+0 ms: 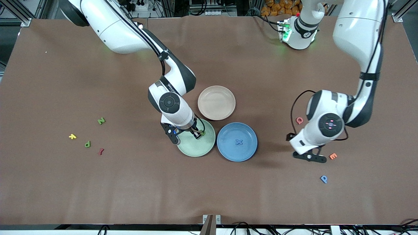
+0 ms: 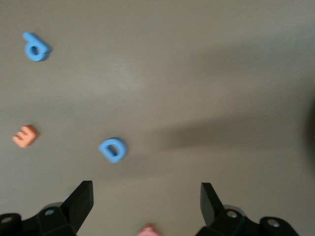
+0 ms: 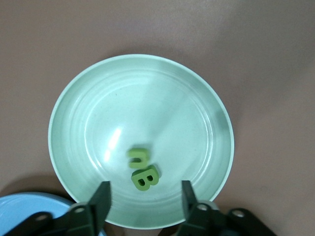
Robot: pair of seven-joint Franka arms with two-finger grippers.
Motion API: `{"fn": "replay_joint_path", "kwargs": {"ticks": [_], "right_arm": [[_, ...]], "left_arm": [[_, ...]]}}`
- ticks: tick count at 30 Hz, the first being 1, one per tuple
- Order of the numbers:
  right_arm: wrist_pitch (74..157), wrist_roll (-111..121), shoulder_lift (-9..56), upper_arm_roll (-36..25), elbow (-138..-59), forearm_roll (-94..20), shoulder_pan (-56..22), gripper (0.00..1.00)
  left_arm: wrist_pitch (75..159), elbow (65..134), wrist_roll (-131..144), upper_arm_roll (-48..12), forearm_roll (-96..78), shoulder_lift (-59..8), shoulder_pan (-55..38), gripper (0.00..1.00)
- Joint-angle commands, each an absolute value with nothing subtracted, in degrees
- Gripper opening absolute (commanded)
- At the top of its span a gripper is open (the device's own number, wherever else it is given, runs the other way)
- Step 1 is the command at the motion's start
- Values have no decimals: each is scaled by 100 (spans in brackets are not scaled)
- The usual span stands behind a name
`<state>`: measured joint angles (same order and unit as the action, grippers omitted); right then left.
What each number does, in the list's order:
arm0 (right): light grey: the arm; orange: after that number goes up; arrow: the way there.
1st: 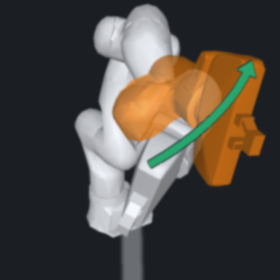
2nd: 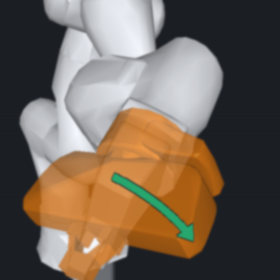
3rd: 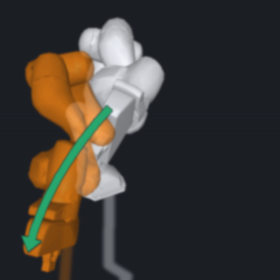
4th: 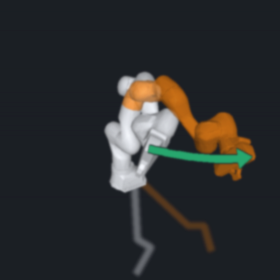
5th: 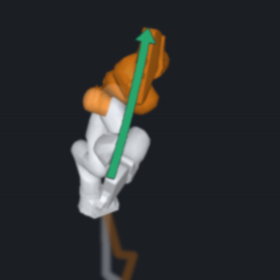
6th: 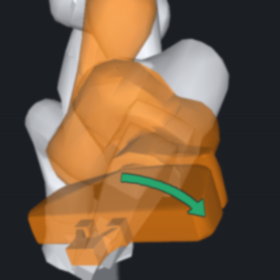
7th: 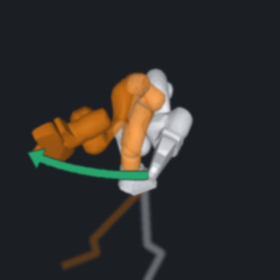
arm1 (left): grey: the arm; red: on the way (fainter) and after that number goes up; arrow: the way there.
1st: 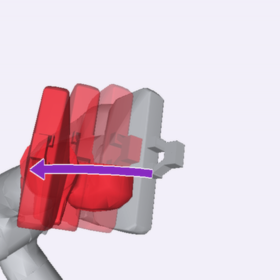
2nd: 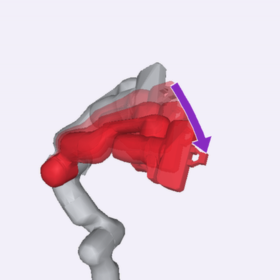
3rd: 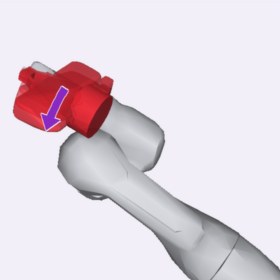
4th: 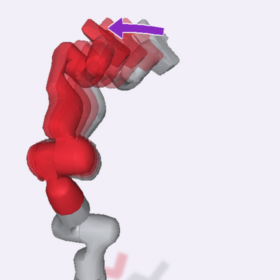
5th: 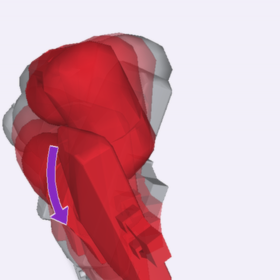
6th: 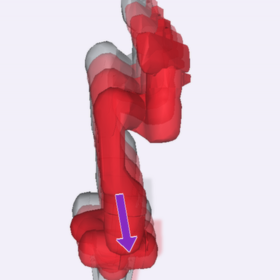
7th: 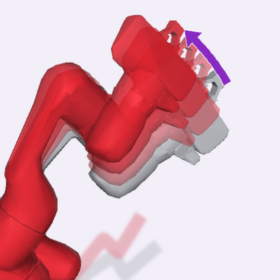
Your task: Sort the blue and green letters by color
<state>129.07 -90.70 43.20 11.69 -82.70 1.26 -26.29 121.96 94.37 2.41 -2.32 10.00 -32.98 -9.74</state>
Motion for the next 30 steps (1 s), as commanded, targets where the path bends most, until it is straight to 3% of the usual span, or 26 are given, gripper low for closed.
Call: {"fn": "replay_joint_path", "kwargs": {"ticks": [1,5,6,21,30], "right_arm": [[12858,-9062,4236,1151,-8271,150,-2584,100],[12797,-9053,4219,1143,-8183,158,-2575,100],[12223,-8626,3940,1090,-8157,437,-2506,100],[10873,-7383,3217,1107,-8253,413,-1969,100],[10784,-6636,2681,1107,-8675,404,-1626,100]], "left_arm": [[12217,9870,-850,-308,1178,-2936,-370,96],[12304,9949,-1449,-308,1178,-2944,-80,96],[12618,10088,-1990,-316,1178,-3049,147,96],[13341,10643,-2118,-369,1178,-3041,316,96],[13904,11135,-2118,-475,1169,-2848,404,96]]}}
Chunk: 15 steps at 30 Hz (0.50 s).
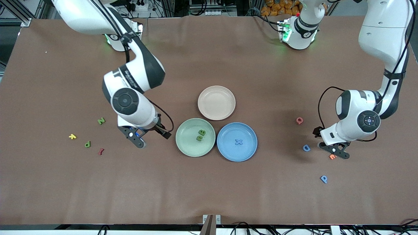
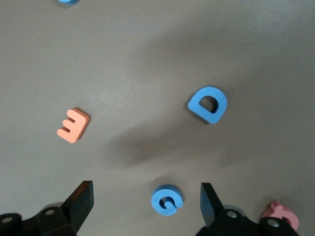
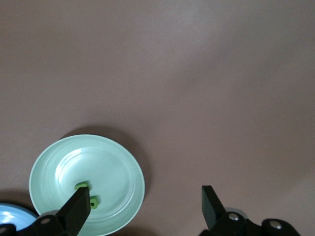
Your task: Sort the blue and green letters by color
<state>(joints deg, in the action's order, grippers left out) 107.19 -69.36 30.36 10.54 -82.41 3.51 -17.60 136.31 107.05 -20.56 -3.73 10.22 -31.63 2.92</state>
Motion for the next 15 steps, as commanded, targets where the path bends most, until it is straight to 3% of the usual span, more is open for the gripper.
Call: {"fn": "replay_joint_path", "kwargs": {"ticks": [1,15], "right_arm": [[10784,-6592,2663,1107,-8684,404,-1609,100],[10591,-4800,2110,1116,-9281,387,-1038,100]], "left_arm": [[13939,11197,-2118,-475,1169,-2822,404,96],[14774,12076,-2127,-492,1151,-2479,633,96]]}}
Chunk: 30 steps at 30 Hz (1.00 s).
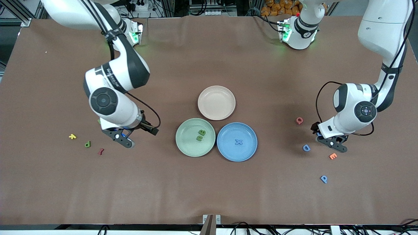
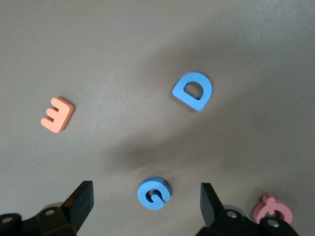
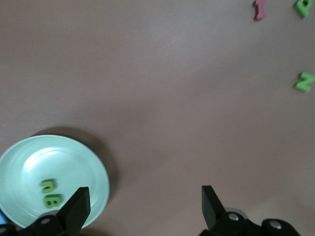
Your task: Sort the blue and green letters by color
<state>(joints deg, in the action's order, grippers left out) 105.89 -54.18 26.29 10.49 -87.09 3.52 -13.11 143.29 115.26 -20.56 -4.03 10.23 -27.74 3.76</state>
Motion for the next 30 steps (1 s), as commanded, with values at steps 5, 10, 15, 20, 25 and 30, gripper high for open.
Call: {"fn": "replay_joint_path", "kwargs": {"ticks": [5,10,15,20,25,30], "right_arm": [[10530,-4080,1873,1116,-9527,387,-792,100],[10441,-3183,1644,1072,-9746,369,-572,100],[10503,-2050,1363,1037,-10185,369,-176,100],[11196,-942,845,1020,-11099,369,325,100],[11978,-309,694,721,-11759,369,448,100],[12831,237,589,659,-12400,369,641,100]], "left_arm": [[14880,12146,-2171,-492,1151,-2470,659,96],[14994,12243,-2206,-501,1143,-2452,721,96],[15064,12287,-2206,-510,1107,-2470,729,96],[15179,12322,-2197,-571,1046,-2513,729,96],[15240,12331,-2197,-606,861,-2531,721,96],[15267,12331,-2197,-642,826,-2584,729,96]]}}
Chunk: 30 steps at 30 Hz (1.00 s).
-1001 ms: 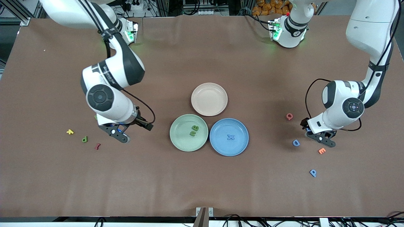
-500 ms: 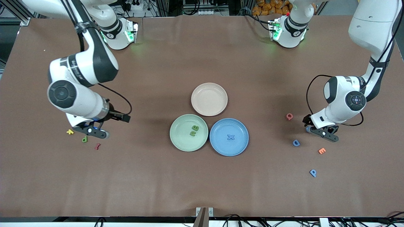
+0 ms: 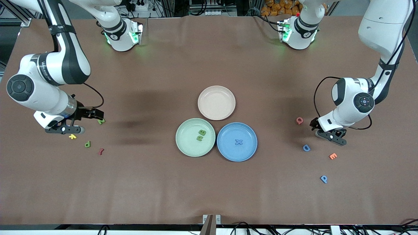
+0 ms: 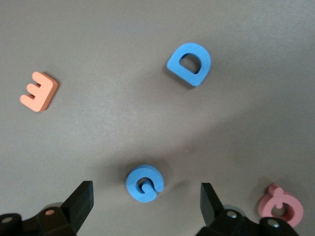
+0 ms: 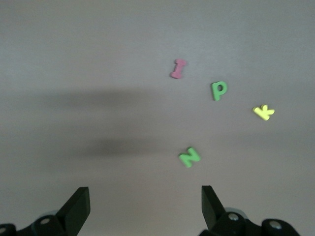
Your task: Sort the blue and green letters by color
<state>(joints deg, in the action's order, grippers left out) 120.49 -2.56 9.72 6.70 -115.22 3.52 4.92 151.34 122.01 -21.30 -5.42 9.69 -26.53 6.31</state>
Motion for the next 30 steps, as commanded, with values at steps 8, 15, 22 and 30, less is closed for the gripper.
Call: {"fn": "replay_joint_path", "kwargs": {"ticks": [8,15,22,30], "right_arm": [[13562,1659,448,633,-13157,413,861,100],[13693,2776,536,598,-13289,413,1133,100],[14211,3690,755,598,-13465,404,1371,100],[14528,3955,958,615,-13570,404,1450,95]], "left_arm": [[15398,12331,-2197,-650,826,-2707,800,96],[15434,12331,-2197,-650,826,-2742,809,96],[15469,12331,-2197,-650,826,-2760,852,95],[15583,12322,-2197,-694,835,-2856,896,95]]}}
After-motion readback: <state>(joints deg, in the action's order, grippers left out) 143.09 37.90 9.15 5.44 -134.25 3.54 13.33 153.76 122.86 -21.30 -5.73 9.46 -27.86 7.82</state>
